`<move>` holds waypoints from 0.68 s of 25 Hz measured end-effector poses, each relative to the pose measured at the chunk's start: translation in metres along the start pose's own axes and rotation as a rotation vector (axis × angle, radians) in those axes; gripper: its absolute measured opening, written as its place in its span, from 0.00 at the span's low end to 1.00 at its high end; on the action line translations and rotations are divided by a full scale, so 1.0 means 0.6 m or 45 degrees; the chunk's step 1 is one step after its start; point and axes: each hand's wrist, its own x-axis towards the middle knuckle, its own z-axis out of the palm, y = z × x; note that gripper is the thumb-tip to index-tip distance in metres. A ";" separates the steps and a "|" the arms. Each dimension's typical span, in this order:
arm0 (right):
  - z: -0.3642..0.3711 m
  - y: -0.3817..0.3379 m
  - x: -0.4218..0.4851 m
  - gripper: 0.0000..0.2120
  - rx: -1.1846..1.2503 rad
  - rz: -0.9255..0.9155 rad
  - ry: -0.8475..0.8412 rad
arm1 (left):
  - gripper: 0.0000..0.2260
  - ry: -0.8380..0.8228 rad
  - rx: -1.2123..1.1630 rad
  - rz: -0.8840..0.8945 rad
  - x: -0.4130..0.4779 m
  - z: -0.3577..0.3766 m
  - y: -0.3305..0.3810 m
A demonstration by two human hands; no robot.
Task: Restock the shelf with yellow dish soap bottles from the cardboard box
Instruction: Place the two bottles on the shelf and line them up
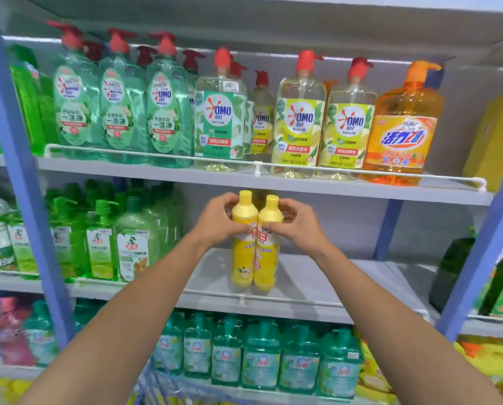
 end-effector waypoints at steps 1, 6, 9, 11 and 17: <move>0.004 0.006 0.006 0.27 0.013 0.010 -0.010 | 0.25 0.016 -0.005 -0.018 0.005 0.003 -0.012; 0.021 0.052 0.012 0.27 0.033 0.088 -0.003 | 0.25 -0.005 -0.030 -0.066 0.006 0.028 -0.062; 0.028 0.080 0.010 0.28 -0.009 0.126 -0.006 | 0.25 -0.032 -0.057 -0.069 0.015 0.033 -0.075; 0.029 0.094 0.007 0.29 -0.001 0.159 0.006 | 0.26 -0.069 -0.072 -0.058 0.023 0.035 -0.081; 0.023 0.095 0.011 0.28 -0.073 0.153 -0.027 | 0.26 0.016 -0.054 -0.079 0.027 0.045 -0.083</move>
